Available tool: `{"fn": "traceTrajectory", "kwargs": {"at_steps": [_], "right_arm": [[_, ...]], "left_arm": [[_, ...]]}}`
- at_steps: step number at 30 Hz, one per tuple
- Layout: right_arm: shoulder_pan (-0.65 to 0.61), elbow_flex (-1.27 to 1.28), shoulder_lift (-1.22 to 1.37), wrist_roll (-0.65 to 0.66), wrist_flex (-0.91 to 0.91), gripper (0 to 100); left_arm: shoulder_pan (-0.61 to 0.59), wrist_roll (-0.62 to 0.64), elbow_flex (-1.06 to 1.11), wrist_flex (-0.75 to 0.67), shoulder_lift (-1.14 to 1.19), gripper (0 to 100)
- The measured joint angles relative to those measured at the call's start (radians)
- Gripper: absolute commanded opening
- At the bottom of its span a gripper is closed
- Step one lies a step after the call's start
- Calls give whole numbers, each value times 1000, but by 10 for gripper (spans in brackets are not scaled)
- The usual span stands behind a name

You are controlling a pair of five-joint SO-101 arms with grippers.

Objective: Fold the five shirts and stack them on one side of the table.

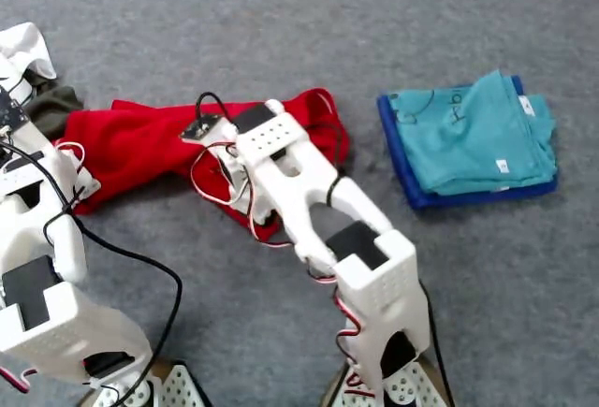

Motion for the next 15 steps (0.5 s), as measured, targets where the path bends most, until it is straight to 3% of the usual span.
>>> {"fn": "traceTrajectory", "kwargs": {"at_steps": [12,15], "right_arm": [[-172,49,-63,43,-11,8],[-222,95,-63,66,-28,94]], "left_arm": [[0,0,0,0,0,19],[0,0,0,0,0,19]]}}
